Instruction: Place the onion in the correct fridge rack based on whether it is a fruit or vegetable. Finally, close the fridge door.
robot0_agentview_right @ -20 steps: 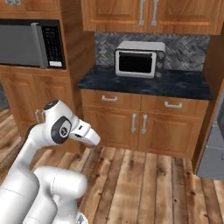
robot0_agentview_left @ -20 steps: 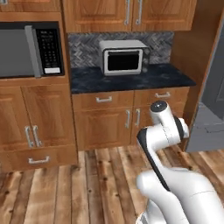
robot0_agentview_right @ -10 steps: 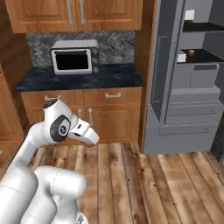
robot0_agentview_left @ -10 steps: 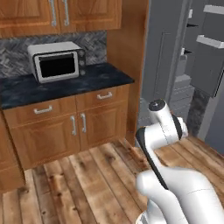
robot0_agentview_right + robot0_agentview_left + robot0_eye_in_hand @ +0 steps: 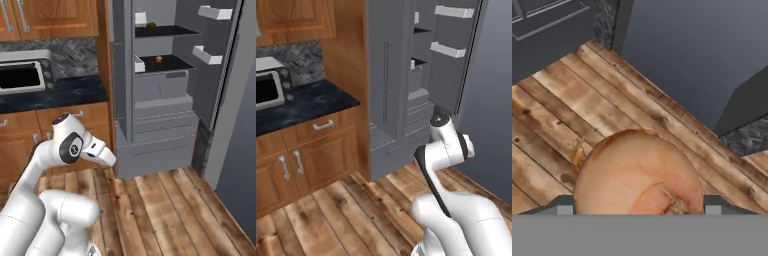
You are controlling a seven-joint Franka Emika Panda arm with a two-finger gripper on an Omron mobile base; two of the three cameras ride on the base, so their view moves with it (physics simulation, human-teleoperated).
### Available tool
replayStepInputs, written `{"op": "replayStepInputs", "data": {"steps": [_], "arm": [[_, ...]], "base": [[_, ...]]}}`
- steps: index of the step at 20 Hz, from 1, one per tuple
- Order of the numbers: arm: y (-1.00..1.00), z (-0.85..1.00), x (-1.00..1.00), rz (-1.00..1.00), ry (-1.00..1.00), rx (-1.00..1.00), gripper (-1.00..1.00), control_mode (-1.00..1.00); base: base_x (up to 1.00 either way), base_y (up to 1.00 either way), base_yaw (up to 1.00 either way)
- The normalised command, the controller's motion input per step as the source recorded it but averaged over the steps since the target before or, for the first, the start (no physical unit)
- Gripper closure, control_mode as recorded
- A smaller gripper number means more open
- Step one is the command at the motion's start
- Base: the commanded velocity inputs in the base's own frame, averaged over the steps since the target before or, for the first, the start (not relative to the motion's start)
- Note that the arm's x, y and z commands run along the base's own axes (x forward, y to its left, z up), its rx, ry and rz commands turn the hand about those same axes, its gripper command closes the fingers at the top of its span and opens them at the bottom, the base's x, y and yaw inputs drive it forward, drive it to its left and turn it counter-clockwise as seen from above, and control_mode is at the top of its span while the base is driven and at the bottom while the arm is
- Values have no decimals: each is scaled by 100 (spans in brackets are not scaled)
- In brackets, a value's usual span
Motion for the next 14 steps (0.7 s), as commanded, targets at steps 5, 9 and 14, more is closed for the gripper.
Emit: {"op": "replayStepInputs", "data": {"steps": [5, 9, 14], "arm": [[0, 0, 0, 0, 0, 0, 100, 100], [0, 0, 0, 0, 0, 0, 100, 100], [0, 0, 0, 0, 0, 0, 100, 100]], "base": [[97, -50, -1], [93, -66, 9], [81, -74, 20]]}}
